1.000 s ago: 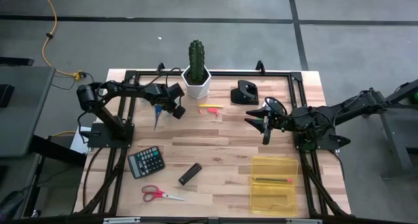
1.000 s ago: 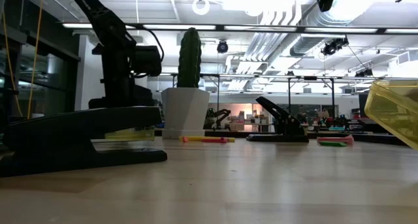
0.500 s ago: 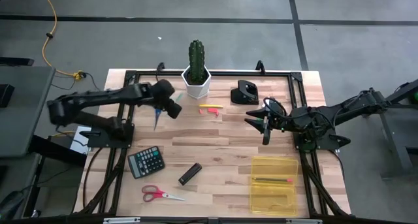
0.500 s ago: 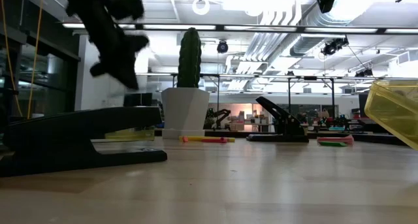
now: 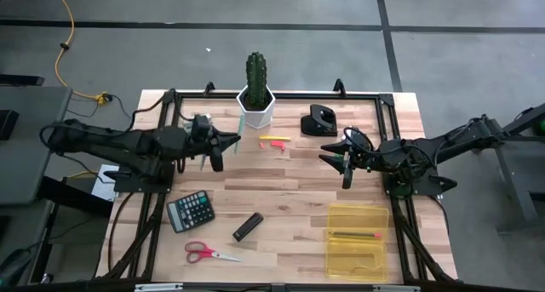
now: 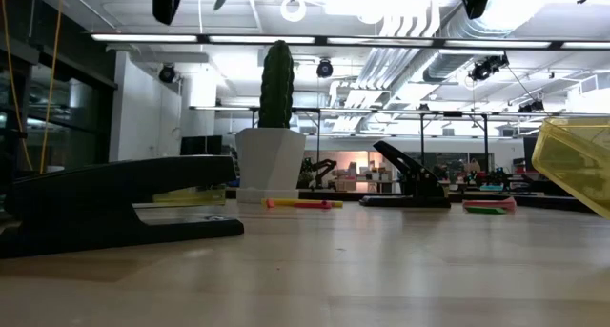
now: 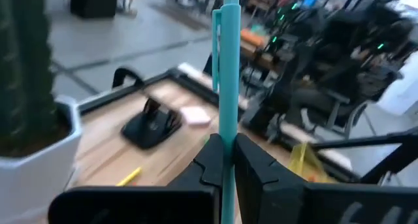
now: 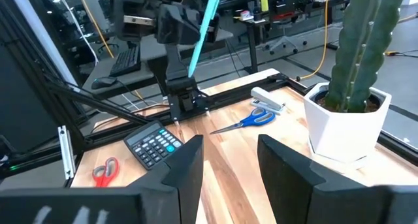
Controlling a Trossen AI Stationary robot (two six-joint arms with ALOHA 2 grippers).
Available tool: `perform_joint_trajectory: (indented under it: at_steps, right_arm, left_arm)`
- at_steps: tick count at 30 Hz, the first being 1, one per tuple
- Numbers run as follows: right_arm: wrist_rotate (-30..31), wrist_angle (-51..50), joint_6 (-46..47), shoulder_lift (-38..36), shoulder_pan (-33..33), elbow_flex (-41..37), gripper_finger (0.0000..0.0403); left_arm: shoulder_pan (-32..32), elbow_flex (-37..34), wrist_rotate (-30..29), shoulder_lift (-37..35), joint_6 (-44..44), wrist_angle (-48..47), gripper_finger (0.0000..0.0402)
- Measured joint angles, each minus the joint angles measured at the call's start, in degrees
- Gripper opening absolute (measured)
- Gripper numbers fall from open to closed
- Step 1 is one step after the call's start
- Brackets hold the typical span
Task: Pack school essentials
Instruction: Put the light blue pen on the yellow supply box
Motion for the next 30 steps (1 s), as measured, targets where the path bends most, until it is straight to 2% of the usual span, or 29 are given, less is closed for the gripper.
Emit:
perform_joint_trajectory:
  at_steps: [4, 9, 11, 19, 25, 30]
  right_arm:
    - [-0.06, 0.02, -0.02, 0.0, 0.02, 0.0, 0.0138]
    - [-0.16, 0.06, 0.0, 0.0, 0.0, -0.01, 0.0138]
    - [-0.85, 0.06, 0.0, 0.0, -0.01, -0.01, 0.0138]
    - [-2.04, 3.53, 2.83, 1.39, 0.0, -0.02, 0.0138]
    - [-7.62, 16.17, 1.68, 8.66, 0.0, -0.02, 0.0138]
    - [-7.81, 27.08, 1.49, 15.09, -0.01, -0.02, 0.0138]
  left_arm:
    - [-4.66, -2.89, -4.87, 3.92, 0.8, 11.67, 0.0]
    - [-6.19, -9.45, -3.09, 9.08, 0.56, 32.33, 0.0]
    - [-6.18, -10.03, -2.15, 10.69, 0.67, 36.45, 0.0]
    - [-6.14, -7.63, 4.64, 12.89, 6.57, 37.63, 0.0]
    - [-6.07, -2.93, 9.67, 17.98, 10.53, 37.68, 0.0]
    - [-6.05, 1.43, 13.06, 24.03, 10.6, 37.63, 0.0]
